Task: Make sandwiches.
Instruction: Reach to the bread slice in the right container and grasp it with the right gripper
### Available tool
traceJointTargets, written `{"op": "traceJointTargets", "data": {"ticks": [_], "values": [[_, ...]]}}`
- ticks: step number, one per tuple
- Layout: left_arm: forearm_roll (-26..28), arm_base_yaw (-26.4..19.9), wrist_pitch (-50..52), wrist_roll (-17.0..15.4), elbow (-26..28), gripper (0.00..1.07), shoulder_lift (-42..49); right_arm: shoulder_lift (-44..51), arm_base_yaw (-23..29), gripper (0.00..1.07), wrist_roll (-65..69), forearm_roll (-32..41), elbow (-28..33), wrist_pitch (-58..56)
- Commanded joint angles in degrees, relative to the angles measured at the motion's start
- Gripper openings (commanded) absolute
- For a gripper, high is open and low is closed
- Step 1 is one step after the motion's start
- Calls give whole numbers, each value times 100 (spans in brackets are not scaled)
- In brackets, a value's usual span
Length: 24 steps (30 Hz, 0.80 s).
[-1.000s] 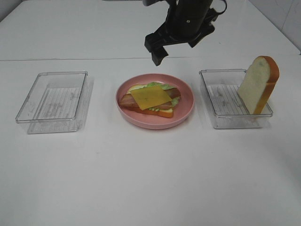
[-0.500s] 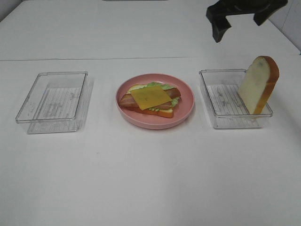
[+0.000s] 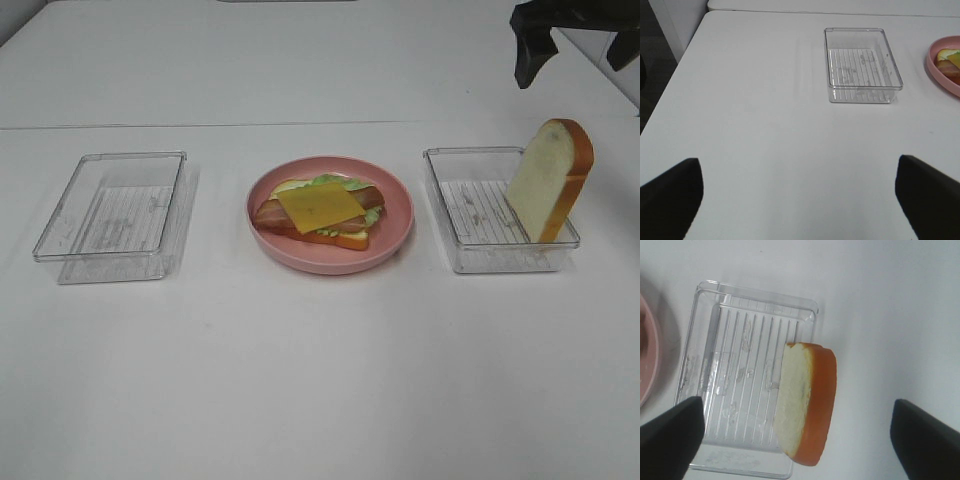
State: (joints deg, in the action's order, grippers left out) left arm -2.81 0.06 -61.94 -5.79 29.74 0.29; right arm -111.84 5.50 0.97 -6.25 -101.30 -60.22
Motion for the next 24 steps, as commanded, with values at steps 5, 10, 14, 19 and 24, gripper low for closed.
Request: {"op": "traceJointTargets", "data": {"ticks": [5, 10, 14, 19, 24], "values": [[17, -11, 34, -6, -6, 96, 109, -493, -172, 98, -241, 315, -23, -126], [17, -11, 34, -6, -6, 96, 109, -837, -172, 98, -235, 298, -23, -132], [17, -11, 34, -6, -6, 96, 109, -997, -172, 96, -258, 252, -23, -172], [17, -11, 34, -6, -6, 96, 109, -1175, -166, 57, -246, 235, -23, -241], [17, -11, 34, -6, -6, 96, 109, -1157, -166, 12, -229, 235, -23, -241]]}}
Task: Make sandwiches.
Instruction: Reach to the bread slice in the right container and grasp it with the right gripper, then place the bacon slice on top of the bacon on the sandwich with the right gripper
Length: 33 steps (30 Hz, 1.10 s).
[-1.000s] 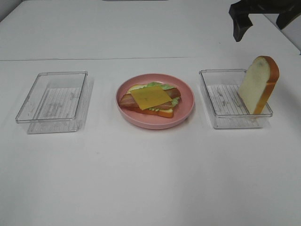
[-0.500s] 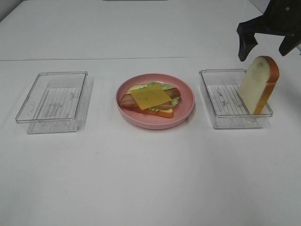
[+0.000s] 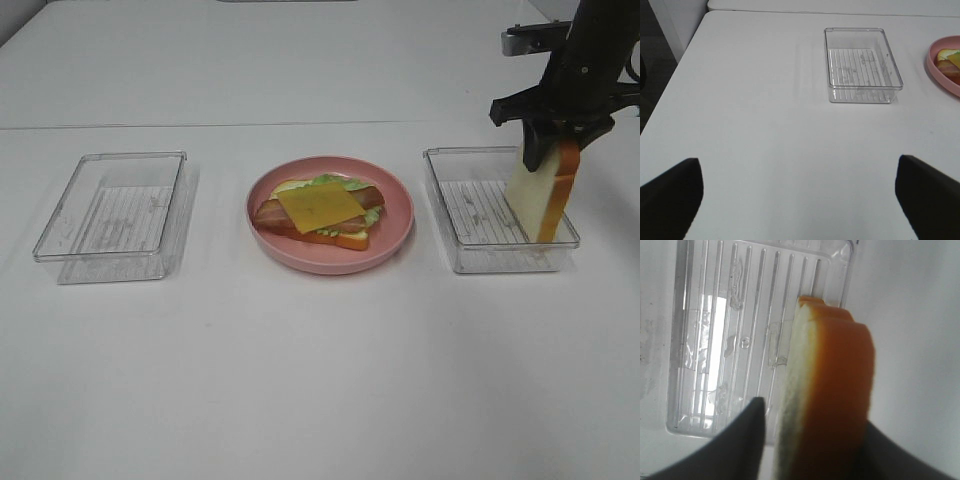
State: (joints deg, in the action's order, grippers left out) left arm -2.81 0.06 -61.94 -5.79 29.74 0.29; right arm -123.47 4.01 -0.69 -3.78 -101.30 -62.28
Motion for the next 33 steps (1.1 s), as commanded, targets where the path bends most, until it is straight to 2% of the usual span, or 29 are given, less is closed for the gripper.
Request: {"op": "traceJointTargets", "data": {"ticks": [1, 10, 18, 21, 23, 25, 33], "values": [[17, -11, 34, -6, -6, 96, 109, 34, -17, 0, -86, -6, -34, -80], [17, -11, 34, -6, -6, 96, 109, 361, 195, 0, -235, 115, -413, -378], [17, -11, 34, -6, -6, 96, 109, 688, 882, 0, -286, 413, -819, -390], [17, -11, 34, -6, -6, 96, 109, 670, 1266, 0, -281, 848, -831, -201], [17, -11, 34, -6, -6, 96, 109, 665, 1335, 0, -281, 963, -831, -115], [17, -11, 34, -6, -6, 96, 109, 665, 1553, 0, -281, 1432, -825, 143], [17, -11, 34, -6, -6, 96, 109, 584, 1690, 0, -464, 2504, -825, 435]]}}
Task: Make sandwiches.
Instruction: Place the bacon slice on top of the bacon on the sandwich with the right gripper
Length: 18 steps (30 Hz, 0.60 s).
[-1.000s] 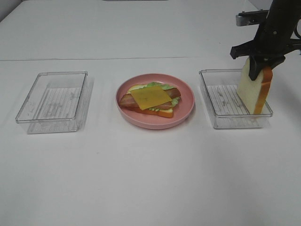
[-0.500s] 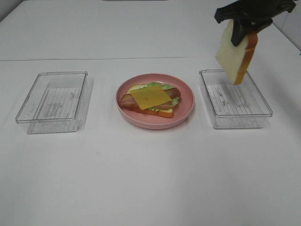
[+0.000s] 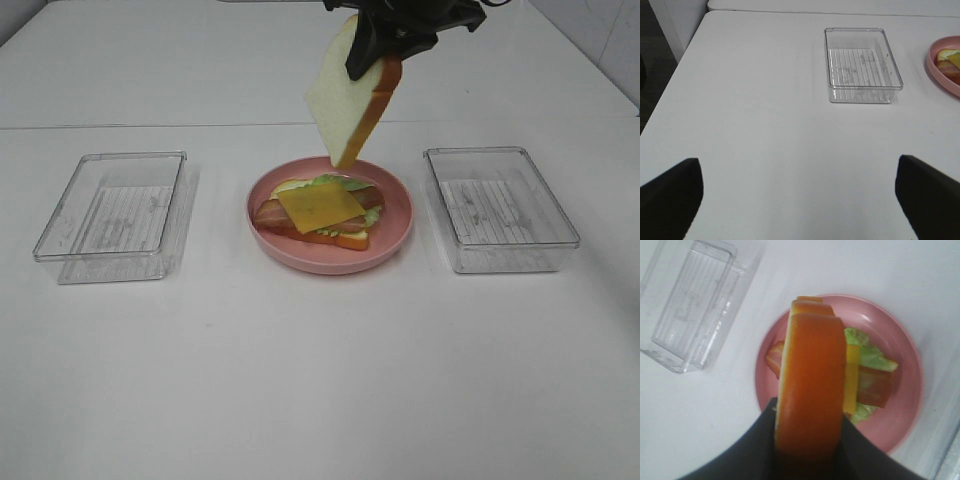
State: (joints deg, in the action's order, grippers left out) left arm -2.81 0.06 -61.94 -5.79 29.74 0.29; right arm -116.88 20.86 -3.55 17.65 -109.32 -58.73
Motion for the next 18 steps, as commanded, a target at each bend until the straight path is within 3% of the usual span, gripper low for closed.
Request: {"op": "traceJointTargets", "data": {"ticks": [1, 18], "values": [[17, -11, 34, -6, -6, 96, 109, -74, 6, 0, -178, 361, -23, 80], [17, -11, 34, -6, -6, 96, 109, -1026, 6, 0, -556, 1467, -23, 34]]}}
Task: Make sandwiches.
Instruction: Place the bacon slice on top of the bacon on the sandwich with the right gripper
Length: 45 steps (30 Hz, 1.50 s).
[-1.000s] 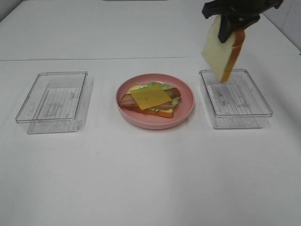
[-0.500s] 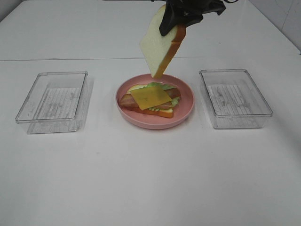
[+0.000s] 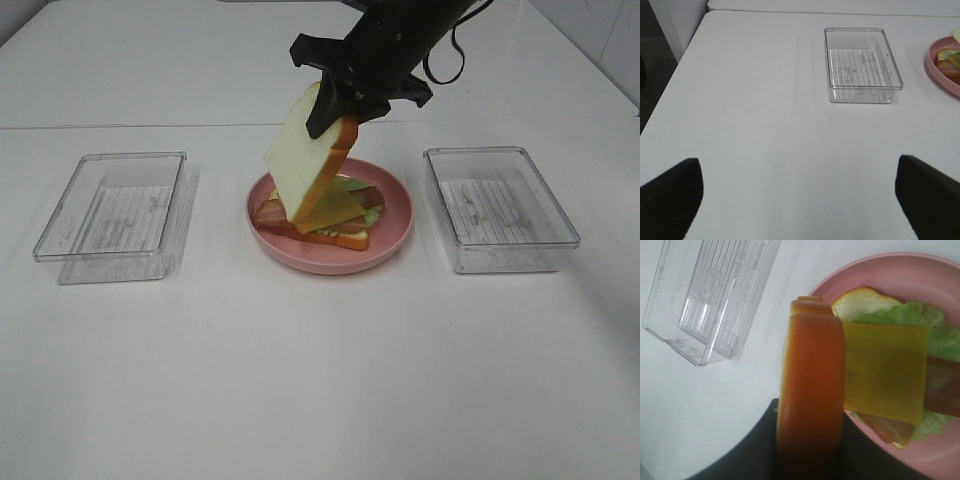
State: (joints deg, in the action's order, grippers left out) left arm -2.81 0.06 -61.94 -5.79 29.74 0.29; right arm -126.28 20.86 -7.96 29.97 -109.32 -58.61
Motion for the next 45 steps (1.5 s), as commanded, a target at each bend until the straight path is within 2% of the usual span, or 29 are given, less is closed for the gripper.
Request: {"op": "traceJointTargets", "data": {"ticks": [1, 12, 15, 16, 17, 18, 19, 20, 21, 22, 23, 25, 29, 31, 34, 36, 45], "values": [[17, -11, 34, -6, -6, 96, 109, -149, 6, 0, -115, 241, -23, 69], [17, -11, 34, -6, -6, 96, 109, -447, 6, 0, -160, 189, -23, 132], [17, -11, 34, -6, -6, 96, 109, -447, 6, 0, -126, -57, -23, 235], [17, -11, 34, -6, -6, 96, 109, -447, 6, 8, -109, -132, -23, 246], [17, -11, 34, -6, -6, 96, 109, -447, 6, 24, -109, -235, -23, 241], [17, -11, 34, -6, -6, 96, 109, -447, 6, 24, -109, -235, -23, 241], [17, -11, 34, -6, -6, 96, 109, -447, 6, 36, -115, -264, -23, 229], [17, -11, 34, -6, -6, 96, 109, -447, 6, 63, -201, -264, -23, 201], [17, -11, 34, -6, -6, 96, 109, -447, 6, 63, -201, -264, -23, 201], [17, -11, 34, -6, -6, 96, 109, -447, 6, 77, -281, -258, -23, 172], [17, -11, 34, -6, -6, 96, 109, -430, 6, 95, -464, -252, -34, 115], [17, -11, 34, -6, -6, 96, 109, -407, 6, 100, -561, -269, -34, 92], [17, -11, 34, -6, -6, 96, 109, -246, 6, 100, -659, -630, -86, 57], [17, -11, 34, -6, -6, 96, 109, -80, 6, 100, -481, -1203, -246, -29], [17, -11, 34, -6, -6, 96, 109, -40, 6, 100, -401, -1392, -327, -74], [17, -11, 34, -6, -6, 96, 109, 149, 6, 100, -143, -2154, -699, -619], [17, -11, 34, -6, -6, 96, 69, 670, -23, 99, 115, -2515, -837, -1770]]}}
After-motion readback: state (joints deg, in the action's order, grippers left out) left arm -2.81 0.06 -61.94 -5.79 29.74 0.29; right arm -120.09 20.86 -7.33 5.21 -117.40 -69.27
